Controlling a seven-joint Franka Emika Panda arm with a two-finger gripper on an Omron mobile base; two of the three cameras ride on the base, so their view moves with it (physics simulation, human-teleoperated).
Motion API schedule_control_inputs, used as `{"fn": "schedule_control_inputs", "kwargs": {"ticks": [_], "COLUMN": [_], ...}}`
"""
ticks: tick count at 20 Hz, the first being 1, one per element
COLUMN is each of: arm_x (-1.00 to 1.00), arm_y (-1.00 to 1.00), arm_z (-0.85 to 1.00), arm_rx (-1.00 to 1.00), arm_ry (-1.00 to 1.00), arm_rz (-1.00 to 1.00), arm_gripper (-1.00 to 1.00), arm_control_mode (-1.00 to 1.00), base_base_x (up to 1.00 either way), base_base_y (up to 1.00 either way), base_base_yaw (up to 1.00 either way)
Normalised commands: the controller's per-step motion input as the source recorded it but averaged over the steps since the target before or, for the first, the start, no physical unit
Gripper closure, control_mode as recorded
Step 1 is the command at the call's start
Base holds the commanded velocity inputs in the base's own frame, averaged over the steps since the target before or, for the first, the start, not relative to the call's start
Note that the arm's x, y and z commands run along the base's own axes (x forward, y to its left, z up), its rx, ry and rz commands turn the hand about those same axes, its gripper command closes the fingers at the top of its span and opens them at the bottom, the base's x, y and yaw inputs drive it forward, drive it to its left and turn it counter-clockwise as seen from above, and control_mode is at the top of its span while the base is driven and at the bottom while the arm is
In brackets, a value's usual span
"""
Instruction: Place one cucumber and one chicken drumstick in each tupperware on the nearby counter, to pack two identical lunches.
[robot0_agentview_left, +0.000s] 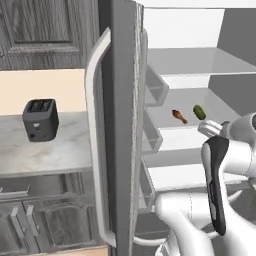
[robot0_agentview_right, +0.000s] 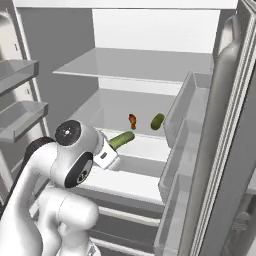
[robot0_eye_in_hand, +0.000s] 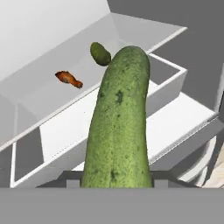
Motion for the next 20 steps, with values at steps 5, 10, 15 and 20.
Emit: {"fn": "schedule_control_inputs", "kwargs": {"ticks": [5,10,15,20], "arm_x": [0.0,0.0,0.0,0.0], "arm_y": [0.0,0.0,0.0,0.0], "arm_z": [0.0,0.0,0.0,0.0], "arm_rx": [0.0,0.0,0.0,0.0], "arm_ry": [0.0,0.0,0.0,0.0], "arm_rz": [0.0,0.0,0.0,0.0], "arm_gripper": [1.0,1.0,1.0,1.0], "arm_control_mode": [1.0,1.0,1.0,1.0], "base_base_x": [-1.0,-1.0,-0.99,-0.89], "base_base_y": [0.13,0.74,1.0,1.0], "base_base_yaw": [0.13,0.11,-0.26,-0.5]}}
